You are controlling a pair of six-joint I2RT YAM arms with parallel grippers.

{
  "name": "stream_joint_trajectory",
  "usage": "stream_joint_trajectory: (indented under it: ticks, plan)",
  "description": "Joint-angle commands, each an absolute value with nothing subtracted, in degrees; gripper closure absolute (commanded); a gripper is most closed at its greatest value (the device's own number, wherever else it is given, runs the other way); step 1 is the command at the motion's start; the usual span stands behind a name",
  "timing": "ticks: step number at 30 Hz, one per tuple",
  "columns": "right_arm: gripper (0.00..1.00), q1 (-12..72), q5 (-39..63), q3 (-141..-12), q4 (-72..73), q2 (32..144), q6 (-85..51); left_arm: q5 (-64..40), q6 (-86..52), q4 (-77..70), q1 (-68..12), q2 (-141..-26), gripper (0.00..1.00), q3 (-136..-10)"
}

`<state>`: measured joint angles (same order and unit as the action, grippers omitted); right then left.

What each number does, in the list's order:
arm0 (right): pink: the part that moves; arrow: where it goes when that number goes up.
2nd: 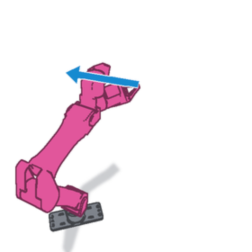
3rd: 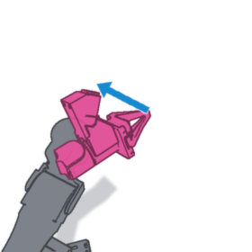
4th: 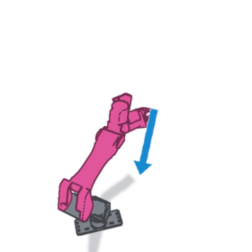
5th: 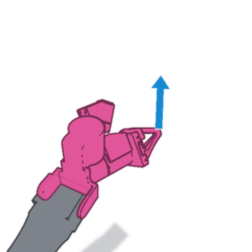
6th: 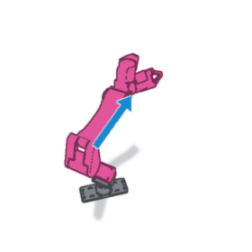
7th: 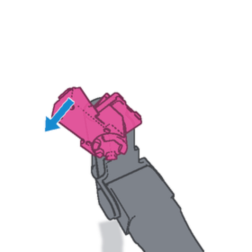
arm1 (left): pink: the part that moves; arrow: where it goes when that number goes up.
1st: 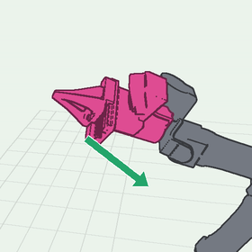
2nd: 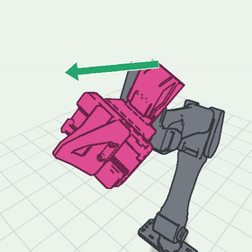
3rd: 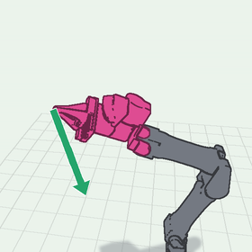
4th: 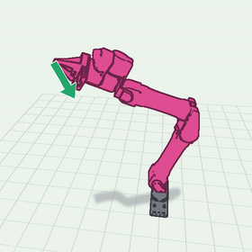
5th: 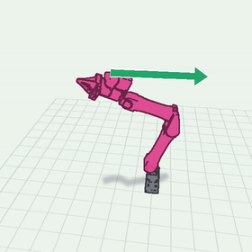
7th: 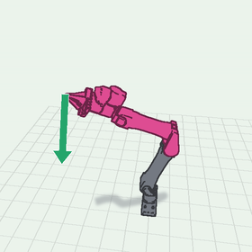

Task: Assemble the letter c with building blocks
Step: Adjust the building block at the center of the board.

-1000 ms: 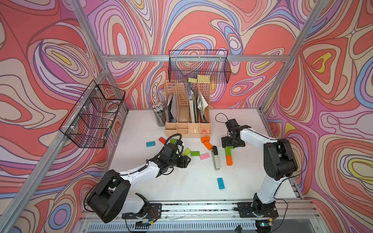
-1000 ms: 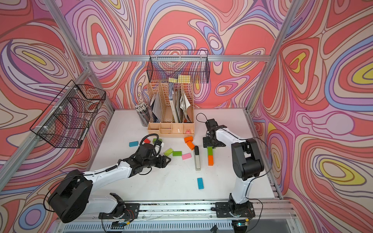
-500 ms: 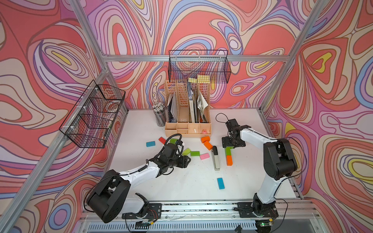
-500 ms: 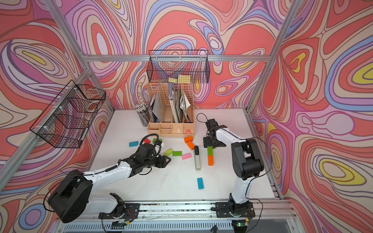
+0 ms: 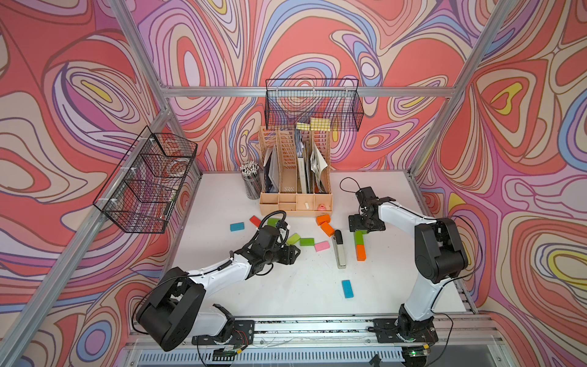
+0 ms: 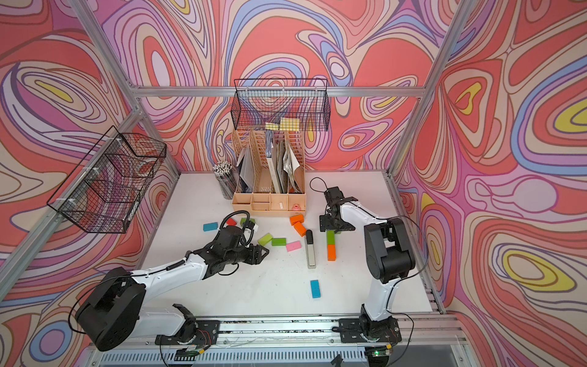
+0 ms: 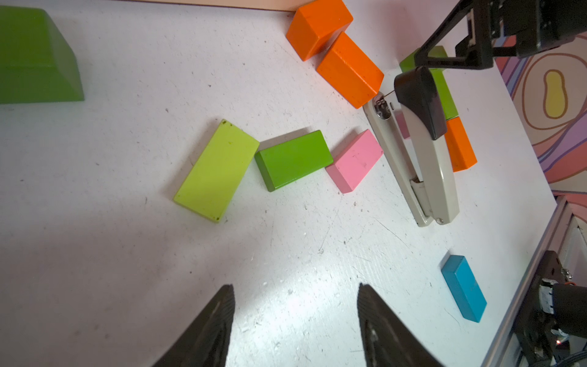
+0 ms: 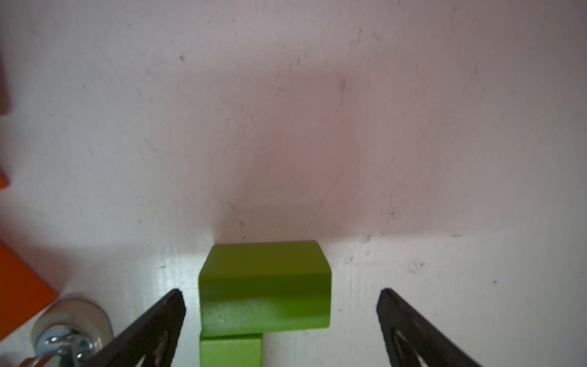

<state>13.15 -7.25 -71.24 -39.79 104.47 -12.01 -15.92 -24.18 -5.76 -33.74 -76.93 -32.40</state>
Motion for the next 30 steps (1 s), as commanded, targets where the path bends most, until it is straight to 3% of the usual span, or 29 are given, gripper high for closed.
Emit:
stream_joint_trajectory:
  ticks: [1,7,18,30]
  plan:
    - [0.02,12.83,-3.34,-69.86,-36.34,99.07,-11.95,-13.62,-24.61,-4.18,-33.4,-75.8,0.36,-33.14]
    - [0.03,12.83,-1.49,-66.41,-36.05,94.51,-15.33,-10.0,-28.08,4.58,-33.4,-75.2,0.36,-37.67]
    - [0.15,12.83,-0.26,-58.11,-37.3,84.39,-19.4,-3.36,-28.48,10.68,-33.4,-71.57,0.31,-37.97]
    - [0.09,12.83,-2.37,-54.68,-38.14,80.27,-15.17,-1.4,-27.06,10.46,-33.41,-71.98,0.25,-38.34]
